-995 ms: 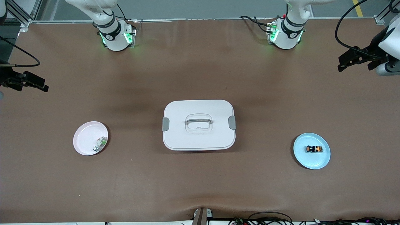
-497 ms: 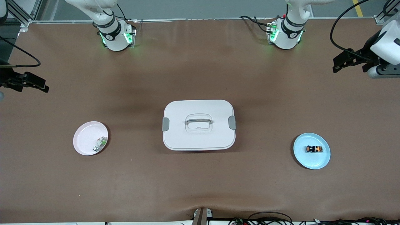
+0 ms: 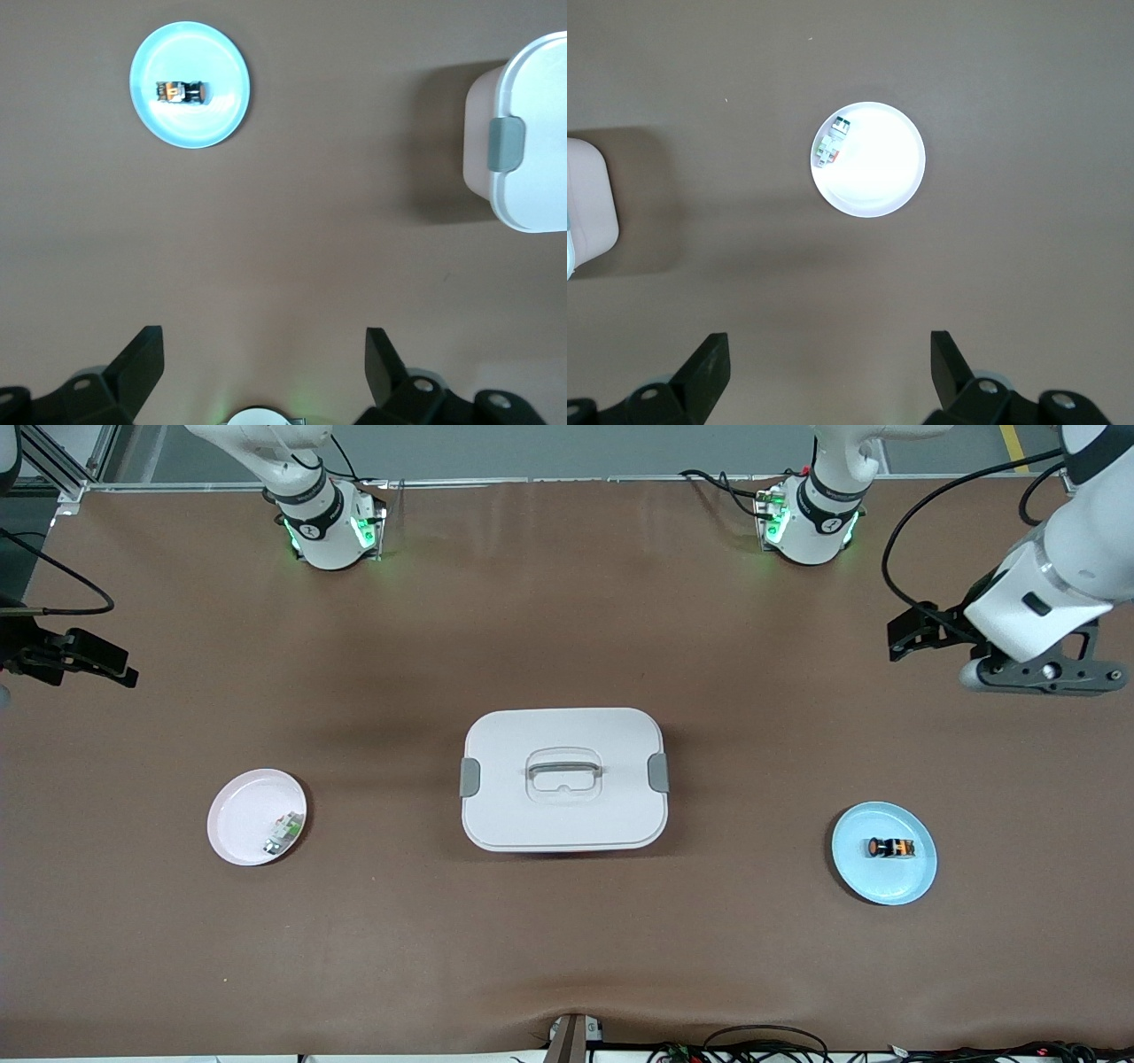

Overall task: Transfer orange switch to right arm and place
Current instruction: 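Move the left gripper over the orange switch on the blue plate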

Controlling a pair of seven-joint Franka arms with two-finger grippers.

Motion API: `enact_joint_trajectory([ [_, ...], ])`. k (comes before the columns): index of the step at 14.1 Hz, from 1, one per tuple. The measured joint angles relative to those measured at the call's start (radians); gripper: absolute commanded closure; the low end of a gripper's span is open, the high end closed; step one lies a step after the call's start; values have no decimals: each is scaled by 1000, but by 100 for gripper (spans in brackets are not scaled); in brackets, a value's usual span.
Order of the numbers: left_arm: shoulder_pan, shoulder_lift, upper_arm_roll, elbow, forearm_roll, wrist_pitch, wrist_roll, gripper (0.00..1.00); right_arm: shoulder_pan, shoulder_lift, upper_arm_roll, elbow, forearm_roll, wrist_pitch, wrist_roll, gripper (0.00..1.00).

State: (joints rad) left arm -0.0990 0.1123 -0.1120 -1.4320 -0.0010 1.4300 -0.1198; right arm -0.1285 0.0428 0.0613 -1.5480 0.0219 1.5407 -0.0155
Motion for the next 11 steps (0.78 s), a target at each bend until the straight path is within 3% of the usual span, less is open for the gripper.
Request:
enact_joint_trajectory([
  [11,2,-10,-1,19,-1,-67,0,0,0,1,0,0,0,0,0,0],
])
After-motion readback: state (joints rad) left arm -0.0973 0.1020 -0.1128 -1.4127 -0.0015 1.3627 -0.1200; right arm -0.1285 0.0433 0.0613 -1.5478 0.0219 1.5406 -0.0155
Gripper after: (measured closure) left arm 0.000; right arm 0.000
